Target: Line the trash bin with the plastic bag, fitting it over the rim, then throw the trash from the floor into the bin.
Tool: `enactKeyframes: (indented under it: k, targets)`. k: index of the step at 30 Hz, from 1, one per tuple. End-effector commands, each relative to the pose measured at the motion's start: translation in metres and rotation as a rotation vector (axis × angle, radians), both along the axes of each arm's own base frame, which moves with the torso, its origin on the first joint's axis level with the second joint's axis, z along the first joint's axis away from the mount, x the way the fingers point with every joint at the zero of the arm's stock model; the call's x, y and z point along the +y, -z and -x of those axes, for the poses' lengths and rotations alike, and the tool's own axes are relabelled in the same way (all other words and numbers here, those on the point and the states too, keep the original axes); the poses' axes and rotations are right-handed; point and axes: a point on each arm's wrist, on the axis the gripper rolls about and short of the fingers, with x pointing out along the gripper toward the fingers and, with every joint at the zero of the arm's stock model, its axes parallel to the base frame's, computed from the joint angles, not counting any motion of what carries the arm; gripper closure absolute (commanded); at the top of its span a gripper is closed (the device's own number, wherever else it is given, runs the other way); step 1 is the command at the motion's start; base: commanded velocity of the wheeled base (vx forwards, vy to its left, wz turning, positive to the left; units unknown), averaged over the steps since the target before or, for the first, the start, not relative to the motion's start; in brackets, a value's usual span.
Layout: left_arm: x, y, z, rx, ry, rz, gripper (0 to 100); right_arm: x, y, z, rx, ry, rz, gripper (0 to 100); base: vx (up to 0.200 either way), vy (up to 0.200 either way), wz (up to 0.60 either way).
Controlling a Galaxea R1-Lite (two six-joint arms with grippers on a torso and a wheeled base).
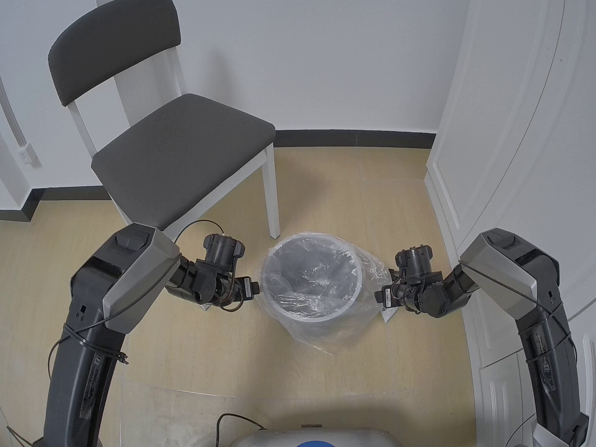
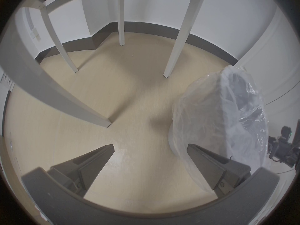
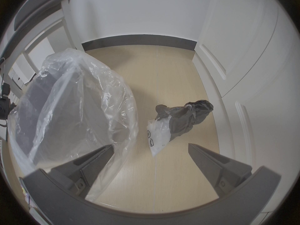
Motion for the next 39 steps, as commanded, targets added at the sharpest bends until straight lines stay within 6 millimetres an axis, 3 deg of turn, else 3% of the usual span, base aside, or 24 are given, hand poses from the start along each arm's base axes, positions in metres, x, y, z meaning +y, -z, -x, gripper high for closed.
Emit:
enactKeyframes:
  k: [1, 19, 21, 29, 35, 37, 39]
  targets:
    - [0.01, 0.016, -0.024, 0.038, -0.012, -0.036, 0, 0.003, 0.004, -0.023, 0.015, 0.002, 0.011, 0, 0.0, 0.0, 0.0]
    - [0.011, 0.043, -0.04, 0.044, 0.006, -0.055, 0, 0.009, 0.039, -0.06, 0.046, -0.014, 0.035, 0, 0.0, 0.0, 0.0]
    - [0.011, 0.048, -0.039, 0.054, 0.01, -0.06, 0, 0.008, 0.053, -0.056, 0.099, -0.02, 0.045, 0, 0.0, 0.0, 0.0]
    - [0.011, 0.052, -0.039, 0.06, 0.012, -0.063, 0, 0.009, 0.056, -0.053, 0.145, -0.081, 0.023, 0, 0.0, 0.0, 0.0]
    - [0.011, 0.044, -0.04, 0.047, 0.007, -0.056, 0, 0.01, 0.045, -0.056, 0.117, -0.08, -0.001, 0, 0.0, 0.0, 0.0]
    - [0.012, 0.037, -0.042, 0.036, -0.001, -0.051, 0, 0.011, 0.029, -0.059, 0.086, -0.067, -0.024, 0, 0.0, 0.0, 0.0]
    - [0.015, 0.026, -0.042, 0.024, -0.009, -0.046, 0, 0.011, -0.001, -0.06, 0.043, -0.048, -0.058, 0, 0.0, 0.0, 0.0]
